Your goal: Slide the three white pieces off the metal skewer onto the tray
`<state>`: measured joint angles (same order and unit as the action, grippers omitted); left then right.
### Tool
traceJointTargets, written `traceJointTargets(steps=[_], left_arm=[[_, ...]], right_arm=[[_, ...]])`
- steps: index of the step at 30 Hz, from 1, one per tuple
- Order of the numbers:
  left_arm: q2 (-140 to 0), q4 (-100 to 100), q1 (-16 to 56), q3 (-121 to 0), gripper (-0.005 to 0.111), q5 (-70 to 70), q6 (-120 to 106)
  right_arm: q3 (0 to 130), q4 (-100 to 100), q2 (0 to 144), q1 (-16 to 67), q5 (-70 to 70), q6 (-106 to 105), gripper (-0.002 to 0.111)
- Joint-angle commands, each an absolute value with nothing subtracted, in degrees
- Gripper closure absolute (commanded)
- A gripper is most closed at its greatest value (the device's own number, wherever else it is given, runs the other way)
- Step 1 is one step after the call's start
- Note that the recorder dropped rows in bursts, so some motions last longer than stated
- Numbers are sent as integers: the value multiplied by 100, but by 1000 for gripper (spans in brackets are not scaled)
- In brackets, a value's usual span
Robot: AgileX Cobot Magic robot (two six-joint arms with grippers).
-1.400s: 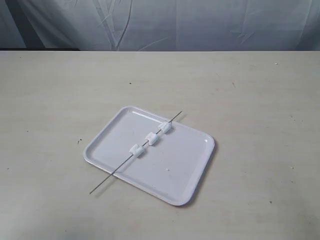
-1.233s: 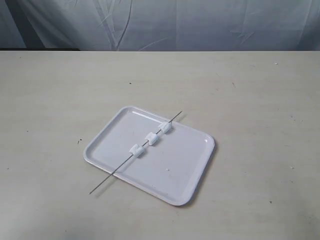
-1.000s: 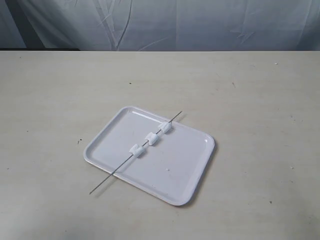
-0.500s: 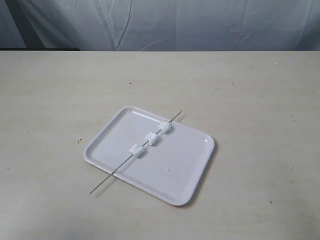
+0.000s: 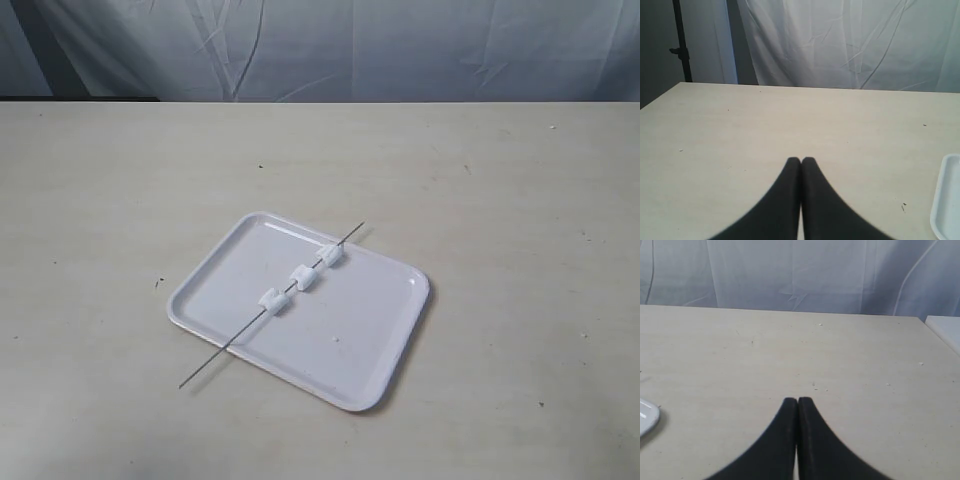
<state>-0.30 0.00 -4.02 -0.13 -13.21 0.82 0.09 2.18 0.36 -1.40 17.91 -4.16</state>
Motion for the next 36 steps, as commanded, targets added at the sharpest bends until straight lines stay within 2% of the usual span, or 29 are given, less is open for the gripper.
traceJointTargets(steps=[1, 5, 10, 13, 21, 26, 27, 32, 36], left_arm=[[0, 337, -374, 0, 107, -1284, 91], [0, 219, -374, 0, 107, -774, 103], [0, 218, -374, 0, 107, 876, 103], [0, 251, -374, 0, 107, 1429, 103], [0, 397, -374, 0, 107, 1792, 103], [0, 397, -374, 0, 107, 2688, 103], [0, 397, -374, 0, 107, 2831, 103], [0, 397, -374, 0, 107, 3090, 206], [0, 397, -374, 0, 107, 3137, 1310]], right_arm=[[0, 244, 0, -166, 1739, -428, 109], [0, 191, 0, -166, 1469, -428, 109], [0, 203, 0, -166, -305, -428, 109], [0, 203, 0, -166, -317, -428, 109], [0, 216, 0, -166, -365, -456, 109], [0, 3092, 0, -155, -1038, 2734, 109], [0, 3208, 0, -155, -1038, 2736, 109], [0, 2503, 0, -155, -962, 2642, 109], [0, 2375, 0, -155, -962, 2642, 109]])
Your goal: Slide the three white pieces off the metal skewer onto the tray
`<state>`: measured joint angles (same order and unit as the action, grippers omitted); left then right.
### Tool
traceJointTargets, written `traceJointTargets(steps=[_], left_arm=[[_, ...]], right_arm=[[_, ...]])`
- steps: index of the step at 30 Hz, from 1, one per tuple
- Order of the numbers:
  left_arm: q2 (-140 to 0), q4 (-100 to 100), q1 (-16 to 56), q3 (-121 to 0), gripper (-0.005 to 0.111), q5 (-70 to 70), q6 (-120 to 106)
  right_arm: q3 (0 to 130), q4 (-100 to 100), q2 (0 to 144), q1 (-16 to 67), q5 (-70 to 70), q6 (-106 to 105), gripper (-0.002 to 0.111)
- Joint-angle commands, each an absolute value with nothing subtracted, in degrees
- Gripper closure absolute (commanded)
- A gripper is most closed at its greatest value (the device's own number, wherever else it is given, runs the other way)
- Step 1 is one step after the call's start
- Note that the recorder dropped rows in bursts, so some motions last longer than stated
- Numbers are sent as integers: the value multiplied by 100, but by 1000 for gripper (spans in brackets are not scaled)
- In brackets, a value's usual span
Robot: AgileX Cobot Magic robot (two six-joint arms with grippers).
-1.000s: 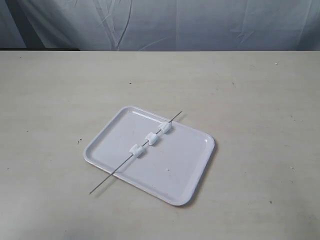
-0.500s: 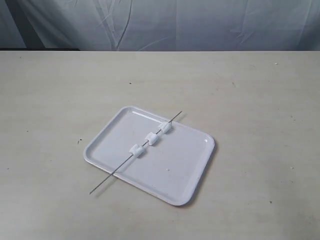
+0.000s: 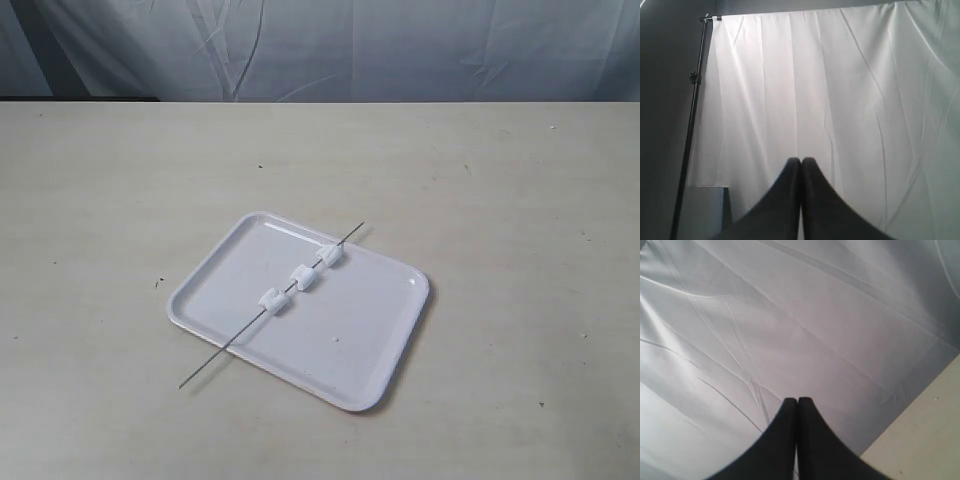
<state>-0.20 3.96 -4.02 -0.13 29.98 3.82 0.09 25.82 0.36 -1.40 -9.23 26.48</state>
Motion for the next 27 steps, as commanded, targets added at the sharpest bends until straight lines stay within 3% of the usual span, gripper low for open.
traceJointTargets(steps=[1, 11, 18, 27], left_arm=[[0, 397, -374, 0, 107, 3137, 1848], [0, 676, -374, 0, 107, 2805, 3656], [-351, 5009, -342, -522, 107, 2578, 6627], [-2209, 6992, 20, -1467, 107, 2855, 7408]], right_arm=[[0, 2375, 0, -155, -962, 2661, 109], [0, 2637, 0, -155, -1126, 2732, 109], [397, 2020, 0, -155, 93, 2857, 109], [1386, 1847, 956, 149, 1070, 2040, 109]])
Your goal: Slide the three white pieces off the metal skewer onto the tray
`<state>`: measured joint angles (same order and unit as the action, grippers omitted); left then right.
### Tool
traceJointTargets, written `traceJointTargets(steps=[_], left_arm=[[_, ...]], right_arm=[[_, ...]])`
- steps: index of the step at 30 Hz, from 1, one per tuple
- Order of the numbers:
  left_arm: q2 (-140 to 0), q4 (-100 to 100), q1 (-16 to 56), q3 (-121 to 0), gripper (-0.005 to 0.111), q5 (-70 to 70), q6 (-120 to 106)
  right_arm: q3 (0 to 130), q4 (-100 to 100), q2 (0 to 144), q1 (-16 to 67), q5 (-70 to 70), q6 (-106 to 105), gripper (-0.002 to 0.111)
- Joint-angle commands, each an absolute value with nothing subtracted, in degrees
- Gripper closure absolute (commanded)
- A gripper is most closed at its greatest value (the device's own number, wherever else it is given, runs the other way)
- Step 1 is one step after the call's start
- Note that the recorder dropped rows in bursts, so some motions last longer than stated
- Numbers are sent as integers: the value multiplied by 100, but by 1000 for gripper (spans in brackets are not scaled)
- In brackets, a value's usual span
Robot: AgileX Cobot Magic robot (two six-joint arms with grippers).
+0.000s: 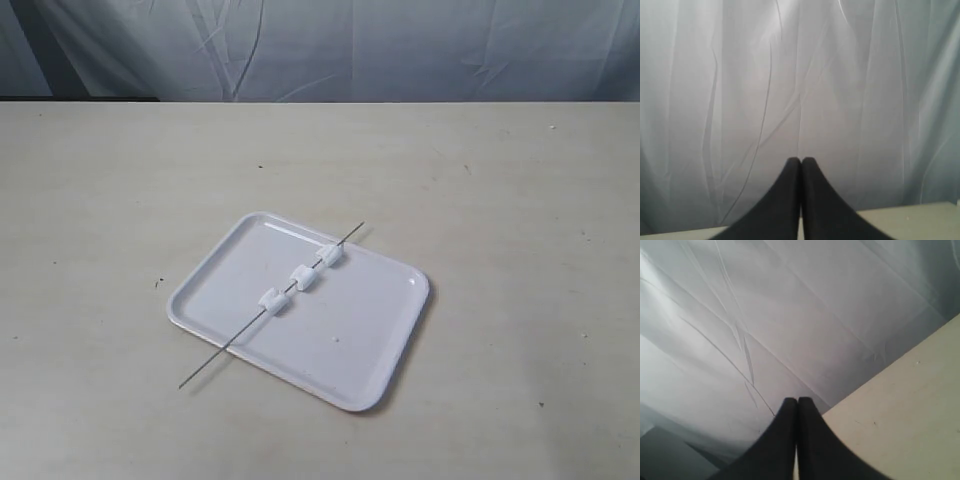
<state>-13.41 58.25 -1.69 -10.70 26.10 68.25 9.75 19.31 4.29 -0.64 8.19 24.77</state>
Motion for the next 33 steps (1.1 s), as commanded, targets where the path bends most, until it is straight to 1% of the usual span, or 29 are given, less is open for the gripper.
traceJointTargets(steps=[1, 6, 9, 11, 14, 18, 19, 22, 25, 29, 31, 33], left_arm=[[-2542, 7421, 81, -1602, 107, 2900, 7698], [-4332, 9563, 189, -2223, 107, 3325, 9411], [-5254, 9995, 189, -2457, 106, 3654, 10143], [-5769, 9995, 189, -2509, 102, 3866, 10156], [-6468, 9995, 189, -2547, 92, 3962, 10156], [-7347, 9995, 189, -2547, 72, 4008, 10135], [-7510, 9995, 189, -2557, 69, 4008, 10132], [-8079, 9995, 228, -2610, 67, 4008, 9990], [-8661, 9995, 579, -2718, 67, 3985, 9990], [-9099, 9995, 1358, -2811, 67, 3921, 9663], [-9111, 9995, 1799, -2811, 67, 3530, 9266], [-9111, 9995, 2152, -2811, 67, 2821, 9265]], right_arm=[[1516, 1847, 1188, 238, 1138, 1906, 109], [2225, 1962, 2515, 758, 1769, 1365, 109], [2679, 2255, 3428, 1032, 2243, 609, 109], [2955, 2484, 3966, 1151, 2528, 250, 109], [3378, 2959, 4809, 1278, 2798, -118, 109], [3875, 4120, 5876, 1280, 2990, -775, 109], [3977, 4400, 6117, 1280, 3055, -958, 109], [4262, 4967, 6736, 1280, 3342, -1360, 109], [4475, 5238, 7221, 1280, 3631, -1579, 109], [4615, 5293, 7620, 1280, 3835, -1783, 109], [4614, 5293, 7678, 1280, 3835, -1833, 109], [4614, 5239, 7690, 1280, 3835, -1843, 109]])
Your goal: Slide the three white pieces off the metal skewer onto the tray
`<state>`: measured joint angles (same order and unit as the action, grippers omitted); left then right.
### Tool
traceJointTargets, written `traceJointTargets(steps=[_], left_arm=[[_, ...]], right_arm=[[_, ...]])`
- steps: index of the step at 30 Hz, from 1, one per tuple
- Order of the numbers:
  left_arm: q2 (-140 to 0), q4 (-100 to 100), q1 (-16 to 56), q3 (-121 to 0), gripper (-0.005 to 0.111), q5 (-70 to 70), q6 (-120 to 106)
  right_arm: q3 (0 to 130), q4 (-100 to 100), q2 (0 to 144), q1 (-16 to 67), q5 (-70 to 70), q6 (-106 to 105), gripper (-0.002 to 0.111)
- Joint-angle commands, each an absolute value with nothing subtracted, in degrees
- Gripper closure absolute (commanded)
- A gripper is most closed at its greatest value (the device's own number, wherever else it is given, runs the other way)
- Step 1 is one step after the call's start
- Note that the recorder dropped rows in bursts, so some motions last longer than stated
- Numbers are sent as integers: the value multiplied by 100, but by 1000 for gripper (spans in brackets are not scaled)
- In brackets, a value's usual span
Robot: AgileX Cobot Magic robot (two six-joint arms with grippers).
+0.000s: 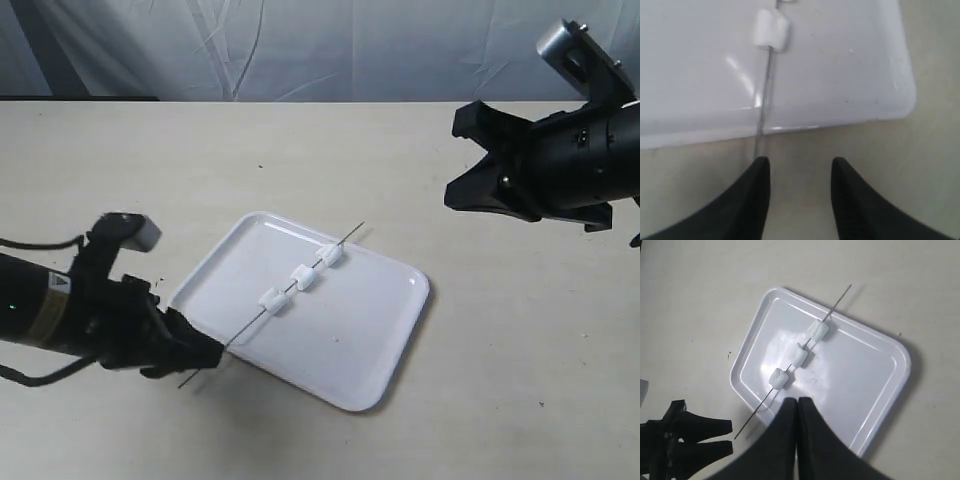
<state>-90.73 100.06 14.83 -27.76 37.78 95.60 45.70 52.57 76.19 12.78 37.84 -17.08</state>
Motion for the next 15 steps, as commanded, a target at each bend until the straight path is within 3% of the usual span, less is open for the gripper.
traceJointTargets(steps=[1, 5, 15], left_arm=[[-9111, 9995, 2321, -2811, 67, 2445, 9265], [-9111, 9995, 2680, -2910, 67, 1608, 9264], [-9111, 9995, 2760, -3458, 67, 1808, 9092]], right_arm=[[4614, 5189, 7690, 1280, 3835, -1843, 109], [4614, 5099, 7690, 1280, 3851, -1843, 109], [4614, 5062, 7690, 1280, 3988, -1963, 109]])
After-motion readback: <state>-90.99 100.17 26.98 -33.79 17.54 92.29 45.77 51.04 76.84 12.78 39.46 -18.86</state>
